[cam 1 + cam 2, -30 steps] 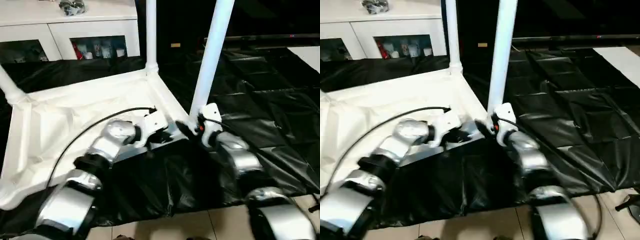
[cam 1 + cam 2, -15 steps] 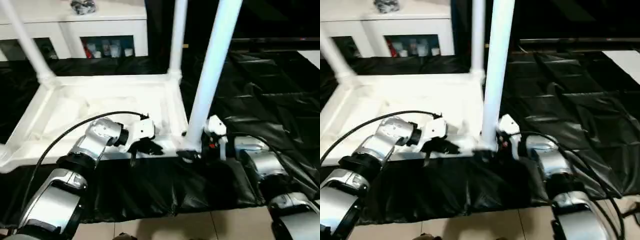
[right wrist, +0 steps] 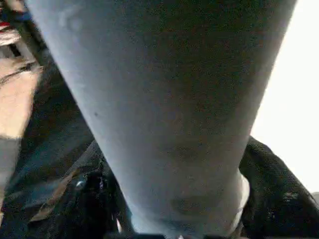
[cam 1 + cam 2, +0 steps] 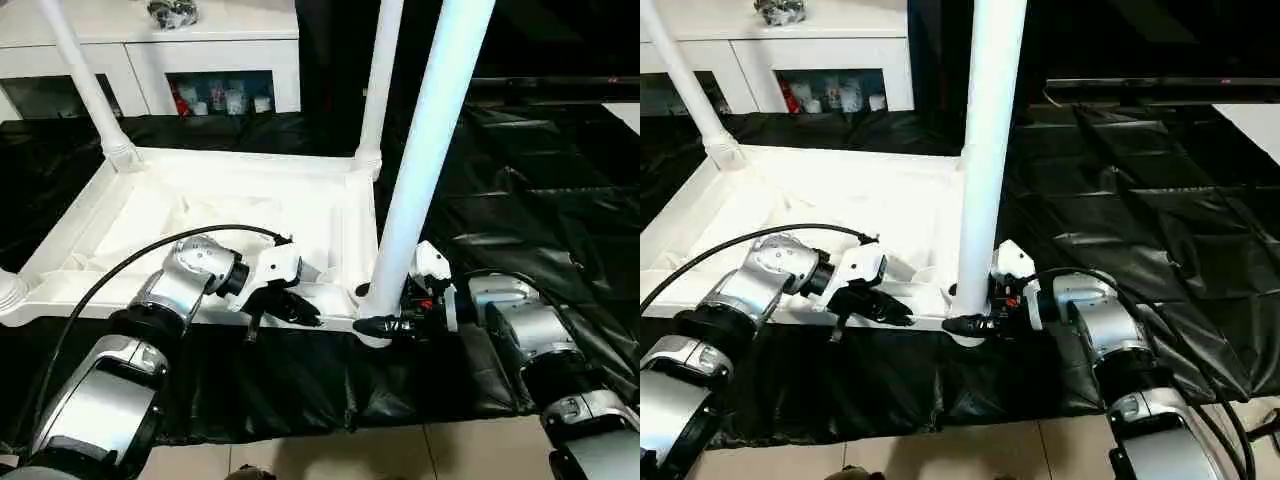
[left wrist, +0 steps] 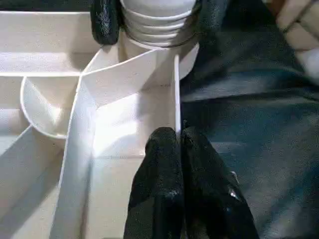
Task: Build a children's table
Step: Rotate leg to tighten
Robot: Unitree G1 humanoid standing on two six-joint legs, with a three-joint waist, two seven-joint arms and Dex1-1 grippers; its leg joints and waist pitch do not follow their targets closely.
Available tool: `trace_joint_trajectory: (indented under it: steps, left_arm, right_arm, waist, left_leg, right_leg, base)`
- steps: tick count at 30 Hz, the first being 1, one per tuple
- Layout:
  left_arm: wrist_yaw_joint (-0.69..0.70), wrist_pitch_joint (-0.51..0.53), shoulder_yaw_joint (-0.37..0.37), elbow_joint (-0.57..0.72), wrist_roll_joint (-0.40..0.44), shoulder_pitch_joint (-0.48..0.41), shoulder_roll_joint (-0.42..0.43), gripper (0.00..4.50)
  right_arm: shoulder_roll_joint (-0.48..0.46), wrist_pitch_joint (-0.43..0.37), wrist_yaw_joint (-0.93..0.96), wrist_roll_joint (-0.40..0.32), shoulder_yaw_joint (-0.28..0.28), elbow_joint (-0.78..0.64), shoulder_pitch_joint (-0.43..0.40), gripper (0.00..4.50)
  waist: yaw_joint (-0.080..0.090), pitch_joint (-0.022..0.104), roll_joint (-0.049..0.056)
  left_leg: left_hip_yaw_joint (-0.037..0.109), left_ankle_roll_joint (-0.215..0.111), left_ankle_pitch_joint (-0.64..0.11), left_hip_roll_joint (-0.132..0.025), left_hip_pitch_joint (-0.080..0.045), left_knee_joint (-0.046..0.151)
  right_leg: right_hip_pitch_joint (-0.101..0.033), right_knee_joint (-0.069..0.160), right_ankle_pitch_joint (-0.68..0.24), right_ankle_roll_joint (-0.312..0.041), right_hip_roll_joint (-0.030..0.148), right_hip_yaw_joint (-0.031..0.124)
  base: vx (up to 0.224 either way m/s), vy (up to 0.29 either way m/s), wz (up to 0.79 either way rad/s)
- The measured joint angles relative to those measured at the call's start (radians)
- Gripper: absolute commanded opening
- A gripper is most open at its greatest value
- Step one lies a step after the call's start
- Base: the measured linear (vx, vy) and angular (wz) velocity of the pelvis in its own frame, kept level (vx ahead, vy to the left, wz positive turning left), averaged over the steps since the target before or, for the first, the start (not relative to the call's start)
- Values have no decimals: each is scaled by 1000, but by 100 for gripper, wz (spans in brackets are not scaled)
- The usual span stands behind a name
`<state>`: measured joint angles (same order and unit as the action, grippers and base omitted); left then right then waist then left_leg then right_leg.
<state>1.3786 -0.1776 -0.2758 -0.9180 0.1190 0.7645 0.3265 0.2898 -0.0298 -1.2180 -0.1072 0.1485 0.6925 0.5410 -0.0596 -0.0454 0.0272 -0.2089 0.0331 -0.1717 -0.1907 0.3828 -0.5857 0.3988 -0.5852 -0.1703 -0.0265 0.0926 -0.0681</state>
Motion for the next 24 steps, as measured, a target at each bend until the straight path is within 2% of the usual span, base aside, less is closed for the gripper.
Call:
trace_joint_trajectory:
  steps: [4, 7, 13, 15, 16, 17, 19, 23, 24]
  left_arm:
    - [-149, 44, 4, -21, 38, 23, -27, 0]
    - [-226, 103, 20, -17, 51, 24, -54, 0]
    - [-382, 200, 31, 3, 73, 24, -137, 0]
    - [-412, 207, 31, 3, 74, 24, -151, 0]
    - [-420, 207, 31, 3, 75, 23, -153, 0]
    - [-426, 207, 30, 2, 75, 23, -157, 0]
    - [-430, 205, 28, 2, 75, 23, -159, 0]
    - [-423, 181, 27, 2, 75, 23, -158, 0]
    - [-417, 171, 26, 2, 75, 23, -156, 0]
  right_arm:
    - [-73, 24, 264, 28, -53, 62, 18, 275]
    - [-137, 21, 461, 37, -94, 106, 38, 275]
    - [-218, 21, 804, 67, -134, 185, 89, 275]
    - [-230, 26, 856, 71, -141, 194, 92, 275]
    - [-231, 35, 864, 72, -142, 198, 92, 310]
    - [-231, 43, 869, 73, -144, 204, 92, 310]
    - [-231, 54, 870, 80, -148, 211, 92, 347]
    - [-226, 68, 843, 81, -151, 212, 92, 365]
    - [-216, 74, 816, 81, -150, 212, 91, 389]
  waist:
    - [13, 0, 0]
    - [33, 0, 0]
    - [54, 1, -1]
    - [54, 1, -1]
    - [54, 1, -1]
    - [53, 1, -1]
    - [53, 1, -1]
    - [54, 0, -1]
    - [54, 0, -1]
  left_leg:
    - [0, 0, 0, 0, -2, 0]
    - [1, 0, 0, 1, -3, 0]
    - [5, 0, 0, 8, -6, -1]
    - [6, 0, 0, 10, -6, -1]
    - [8, 0, 0, 11, -6, -1]
    - [8, 0, 0, 12, -5, -1]
    - [9, -1, 0, 12, -5, -1]
    - [10, -1, 0, 13, 1, 0]
    - [10, -1, 0, 13, 3, -1]
  right_leg:
    - [0, 0, -3, 6, 0, 1]
    - [0, 3, -4, 6, 0, 1]
    - [-2, 9, -4, 6, 2, 3]
    - [-1, 10, -4, 6, 3, 3]
    - [-2, 10, -4, 6, 3, 3]
    - [-2, 11, -4, 6, 3, 3]
    - [-1, 12, -4, 6, 3, 3]
    - [-1, 15, -4, 6, 3, 4]
    - [-1, 15, -4, 6, 3, 4]
  base:
    - [0, 0, 0]
    - [0, 0, 0]
    - [0, 0, 0]
    - [0, 0, 0]
    - [0, 0, 0]
    - [0, 0, 0]
    - [0, 0, 0]
    - [0, 0, 0]
    - [0, 0, 0]
